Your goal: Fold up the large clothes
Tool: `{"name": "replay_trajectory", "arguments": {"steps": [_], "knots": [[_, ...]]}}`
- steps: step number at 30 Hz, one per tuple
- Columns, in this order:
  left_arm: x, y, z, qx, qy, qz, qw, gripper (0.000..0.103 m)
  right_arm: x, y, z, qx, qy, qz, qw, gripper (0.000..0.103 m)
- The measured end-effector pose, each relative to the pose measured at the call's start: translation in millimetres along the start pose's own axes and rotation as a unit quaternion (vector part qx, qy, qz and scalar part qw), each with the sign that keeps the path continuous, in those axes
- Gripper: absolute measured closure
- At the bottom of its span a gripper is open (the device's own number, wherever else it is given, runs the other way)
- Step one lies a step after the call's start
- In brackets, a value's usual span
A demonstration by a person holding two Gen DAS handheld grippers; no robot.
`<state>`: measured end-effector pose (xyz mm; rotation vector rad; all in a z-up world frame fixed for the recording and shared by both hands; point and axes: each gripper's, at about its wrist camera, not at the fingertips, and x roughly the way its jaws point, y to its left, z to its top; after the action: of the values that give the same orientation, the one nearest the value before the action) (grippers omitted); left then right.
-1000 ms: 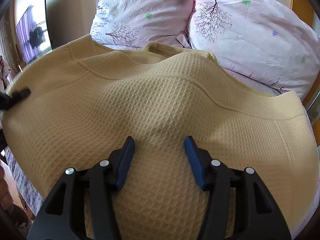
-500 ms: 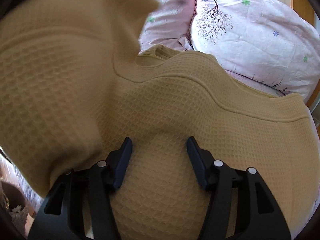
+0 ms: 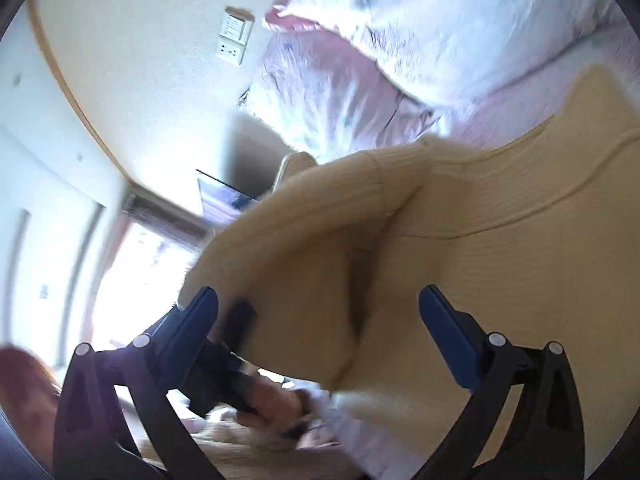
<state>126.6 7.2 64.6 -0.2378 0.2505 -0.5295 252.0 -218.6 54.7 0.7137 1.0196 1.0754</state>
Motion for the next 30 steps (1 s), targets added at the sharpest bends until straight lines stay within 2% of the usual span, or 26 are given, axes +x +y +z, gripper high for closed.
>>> {"name": "replay_trajectory", "arguments": {"steps": [3,6,8,10,13,15,16,17,20,23,24,25,28,30], "knots": [[2,-8,-1,0.022,0.011,0.006,0.9997,0.068,39,0,22,0.023,0.077,0.024,0.996,0.002],[6,-11,-1,0.035,0.022,0.013,0.9990,0.068,56,5,42,0.026,0.106,0.022,0.994,0.002],[10,-17,-4,0.051,0.033,0.014,0.9980,0.068,64,12,53,0.014,0.121,0.001,0.993,0.002],[16,-30,-11,0.087,0.048,0.020,0.9949,0.068,71,20,62,0.002,0.137,-0.020,0.990,0.002],[28,-37,-19,0.112,0.069,0.022,0.9910,0.068,97,24,70,-0.021,0.174,-0.091,0.980,0.002],[33,-40,-22,0.126,0.077,0.030,0.9886,0.068,109,24,65,-0.039,0.176,-0.128,0.975,0.019],[34,-42,-23,0.133,0.079,0.037,0.9873,0.068,112,22,63,-0.050,0.167,-0.152,0.973,0.048],[34,-43,-25,0.144,0.078,0.050,0.9852,0.067,105,18,58,-0.051,0.157,-0.154,0.974,0.071],[29,-42,-18,0.144,0.078,0.053,0.9851,0.063,95,9,50,-0.052,0.119,-0.141,0.981,0.078],[10,-33,-7,0.112,0.088,0.026,0.9894,0.040,89,8,45,-0.056,0.097,-0.136,0.984,0.079],[-2,-25,-2,0.091,0.086,0.011,0.9921,0.026,88,9,45,-0.058,0.092,-0.135,0.985,0.079],[-15,-15,3,0.068,0.077,-0.001,0.9947,0.016,87,11,44,-0.062,0.087,-0.136,0.985,0.079],[-49,40,24,-0.025,0.036,0.014,0.9990,0.007,82,23,42,-0.084,0.065,-0.132,0.985,0.079],[-53,84,31,-0.092,0.037,0.047,0.9940,0.006,74,39,40,-0.101,0.050,-0.129,0.985,0.080]]}}
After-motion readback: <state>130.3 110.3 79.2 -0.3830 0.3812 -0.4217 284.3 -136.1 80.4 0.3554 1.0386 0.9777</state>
